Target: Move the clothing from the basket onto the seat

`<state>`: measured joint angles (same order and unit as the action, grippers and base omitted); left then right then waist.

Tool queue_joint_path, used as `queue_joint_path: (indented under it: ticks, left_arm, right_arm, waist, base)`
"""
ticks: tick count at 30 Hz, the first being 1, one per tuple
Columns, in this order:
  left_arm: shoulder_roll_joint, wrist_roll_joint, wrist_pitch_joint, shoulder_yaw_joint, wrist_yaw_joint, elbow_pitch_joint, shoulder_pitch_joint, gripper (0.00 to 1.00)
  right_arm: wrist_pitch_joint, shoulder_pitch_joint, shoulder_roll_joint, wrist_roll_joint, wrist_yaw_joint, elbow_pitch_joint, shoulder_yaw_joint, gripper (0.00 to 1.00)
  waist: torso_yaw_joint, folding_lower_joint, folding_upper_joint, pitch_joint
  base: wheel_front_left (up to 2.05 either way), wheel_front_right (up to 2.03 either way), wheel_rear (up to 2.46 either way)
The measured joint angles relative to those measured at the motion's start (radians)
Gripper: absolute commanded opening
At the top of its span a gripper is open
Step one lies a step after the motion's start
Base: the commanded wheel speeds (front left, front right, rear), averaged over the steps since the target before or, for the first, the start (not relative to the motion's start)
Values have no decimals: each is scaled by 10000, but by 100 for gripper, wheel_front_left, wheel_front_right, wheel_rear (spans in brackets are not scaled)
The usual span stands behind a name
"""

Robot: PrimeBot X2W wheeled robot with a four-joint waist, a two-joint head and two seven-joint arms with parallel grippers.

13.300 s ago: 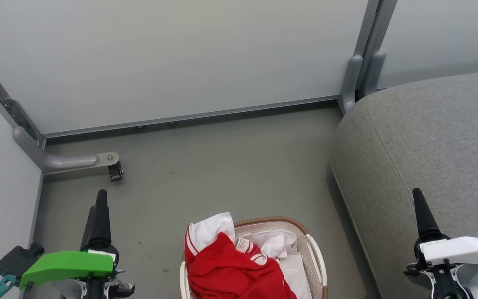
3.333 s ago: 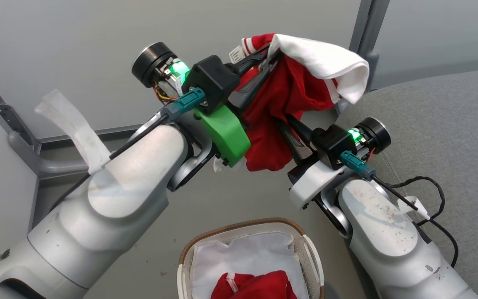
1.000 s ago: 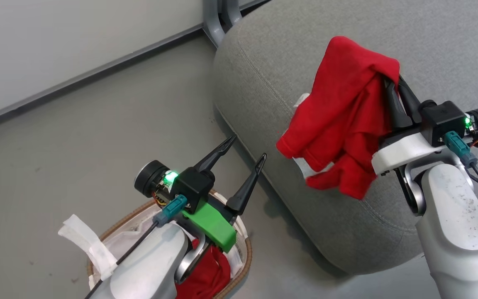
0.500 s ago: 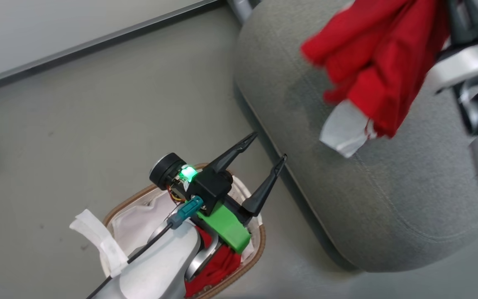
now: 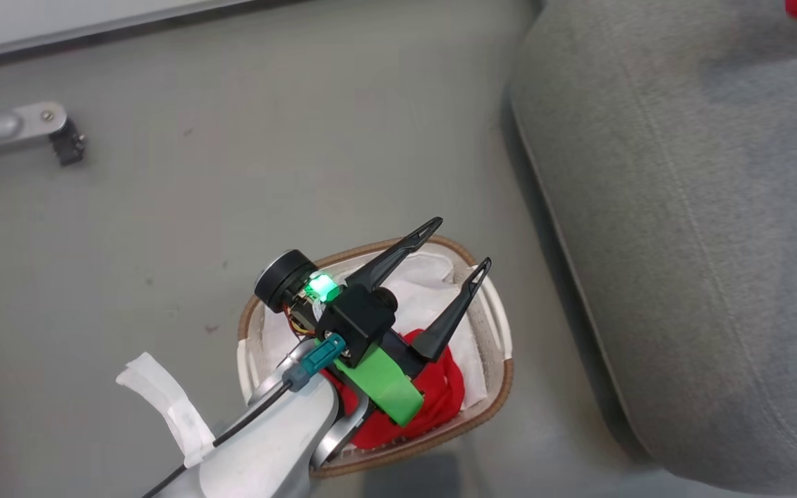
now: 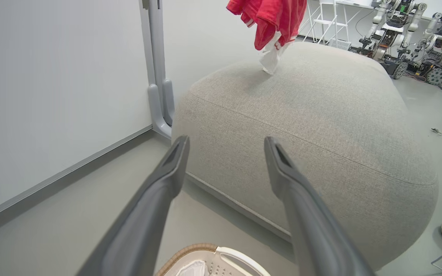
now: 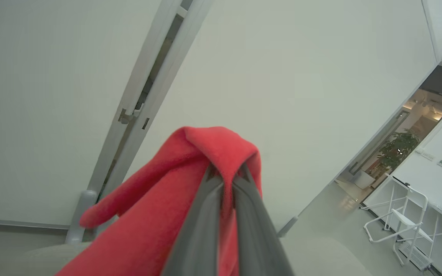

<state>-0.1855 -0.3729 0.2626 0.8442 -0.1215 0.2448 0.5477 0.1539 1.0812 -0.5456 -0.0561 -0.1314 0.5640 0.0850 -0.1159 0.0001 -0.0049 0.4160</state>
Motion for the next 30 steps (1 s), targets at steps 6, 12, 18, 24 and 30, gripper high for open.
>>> queue_joint_path:
  ticks: [6, 12, 18, 24, 30]
  left_arm:
    - [13, 59, -2, -12, 46, -109, -1, 100]
    - [25, 59, 0, -90, 75, -104, 5, 100]
    - [46, 36, -2, -44, 59, 8, 16, 100]
    - [-8, -117, -2, -370, 31, 58, 27, 100]
    - [10, -303, -2, -1087, 69, 190, 5, 100]
  right_arm:
    - [-144, -1445, -71, -359, 0, 890, 708, 0]
    - [-33, -2002, 458, -458, 0, 1728, 1037, 0]
    - [234, -2149, 936, -568, 0, 2288, 1160, 96]
    - [466, -2303, 1145, -604, 0, 2541, 1154, 100]
    - [759, -2678, 1371, -627, 0, 2629, 1051, 100]
  waist:
    - [454, 0, 0, 637]
    - [640, 1, 0, 1136]
    - [567, 1, 0, 1076]
    - [493, 0, 0, 735]
    - [407, 0, 0, 165]
  base:
    - [0, 0, 0]
    - [0, 0, 0]
    - [0, 0, 0]
    - [0, 0, 0]
    - [0, 0, 0]
